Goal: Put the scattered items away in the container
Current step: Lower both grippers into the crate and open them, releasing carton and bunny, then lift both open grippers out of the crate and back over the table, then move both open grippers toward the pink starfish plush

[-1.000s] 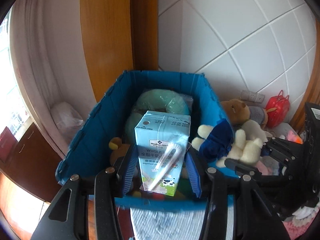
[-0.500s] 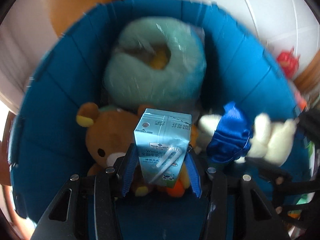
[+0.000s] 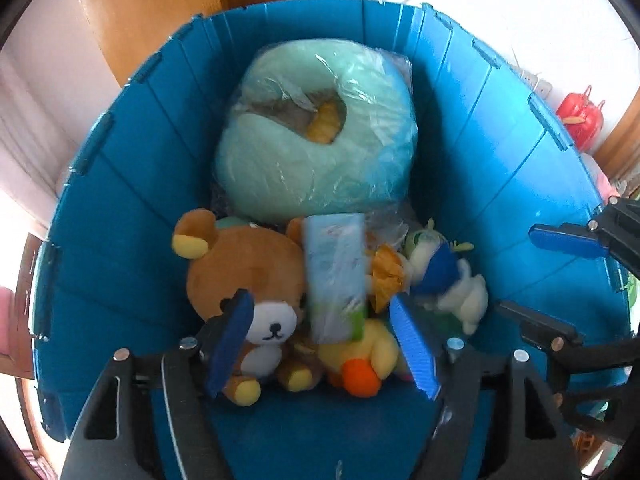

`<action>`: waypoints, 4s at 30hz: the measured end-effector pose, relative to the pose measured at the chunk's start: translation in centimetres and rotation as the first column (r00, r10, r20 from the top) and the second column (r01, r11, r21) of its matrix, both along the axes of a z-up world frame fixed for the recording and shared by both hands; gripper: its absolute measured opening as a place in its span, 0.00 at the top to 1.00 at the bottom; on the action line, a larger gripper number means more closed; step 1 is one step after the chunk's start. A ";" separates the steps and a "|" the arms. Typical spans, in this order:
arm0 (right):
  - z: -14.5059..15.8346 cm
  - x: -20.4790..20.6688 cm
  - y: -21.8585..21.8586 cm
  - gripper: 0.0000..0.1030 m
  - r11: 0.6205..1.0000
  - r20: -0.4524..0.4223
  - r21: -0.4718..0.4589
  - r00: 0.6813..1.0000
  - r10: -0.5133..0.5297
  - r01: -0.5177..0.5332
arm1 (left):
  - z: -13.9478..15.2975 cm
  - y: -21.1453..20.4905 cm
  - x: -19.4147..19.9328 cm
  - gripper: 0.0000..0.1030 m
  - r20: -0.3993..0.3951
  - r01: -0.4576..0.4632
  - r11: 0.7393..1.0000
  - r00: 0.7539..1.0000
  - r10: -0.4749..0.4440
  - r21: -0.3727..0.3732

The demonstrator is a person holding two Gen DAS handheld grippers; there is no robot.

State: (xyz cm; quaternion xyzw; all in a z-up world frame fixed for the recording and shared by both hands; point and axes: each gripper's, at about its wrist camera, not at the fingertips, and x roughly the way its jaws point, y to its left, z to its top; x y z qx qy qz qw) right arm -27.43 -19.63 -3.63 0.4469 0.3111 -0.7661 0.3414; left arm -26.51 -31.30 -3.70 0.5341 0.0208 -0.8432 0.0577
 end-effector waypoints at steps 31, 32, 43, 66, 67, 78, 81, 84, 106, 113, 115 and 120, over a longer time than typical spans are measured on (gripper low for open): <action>5.5 5.9 6.6 0.00 0.917 -0.158 -0.388 0.973 -0.169 0.097 | 4.6 0.6 10.5 0.32 -0.327 -0.161 0.986 0.935 0.140 -0.038; 5.6 6.3 7.0 0.00 0.914 -0.165 -0.392 0.970 -0.178 0.101 | 4.7 0.8 10.9 0.32 -0.333 -0.168 0.985 0.932 0.146 -0.039; 6.9 11.1 12.3 0.00 0.873 -0.195 -0.457 0.939 -0.284 0.169 | 6.4 5.3 15.0 0.32 -0.409 -0.130 0.991 0.906 0.106 -0.031; 5.2 17.5 23.7 0.00 0.777 -0.102 -0.554 0.902 -0.420 0.299 | 5.7 14.1 21.3 0.32 -0.375 -0.117 0.990 0.923 0.079 -0.080; 5.1 17.9 24.0 0.00 0.778 -0.103 -0.548 0.898 -0.427 0.307 | 5.7 14.3 21.6 0.32 -0.379 -0.107 0.991 0.923 0.070 -0.077; 5.1 23.4 27.6 0.00 0.718 -0.122 -0.515 0.789 -0.602 0.469 | 4.8 15.4 23.9 0.32 -0.396 0.050 0.999 0.917 -0.052 -0.015; 4.5 25.2 28.8 0.00 0.682 -0.107 -0.504 0.745 -0.658 0.530 | 4.1 15.8 24.3 0.32 -0.396 0.097 0.995 0.914 -0.089 0.001; 4.1 26.9 29.8 0.00 0.652 -0.107 -0.482 0.699 -0.707 0.585 | 3.4 16.5 24.6 0.32 -0.403 0.139 0.990 0.907 -0.123 0.011; 1.5 31.3 41.0 0.00 0.483 -0.029 -0.463 0.532 -0.846 0.743 | 0.4 27.5 24.5 0.32 -0.331 0.271 0.961 0.912 -0.242 0.045; 1.3 28.3 47.9 0.00 0.531 -0.020 -0.475 0.595 -0.803 0.702 | 0.5 35.2 22.7 0.32 -0.328 0.228 0.973 0.923 -0.201 0.045; 1.0 27.5 49.7 0.00 0.545 -0.020 -0.474 0.611 -0.792 0.692 | 0.4 37.1 22.2 0.32 -0.326 0.211 0.976 0.927 -0.184 0.048; 0.1 25.2 53.9 0.00 0.564 0.004 -0.462 0.637 -0.771 0.685 | -0.2 40.4 21.2 0.32 -0.304 0.186 0.981 0.939 -0.161 0.056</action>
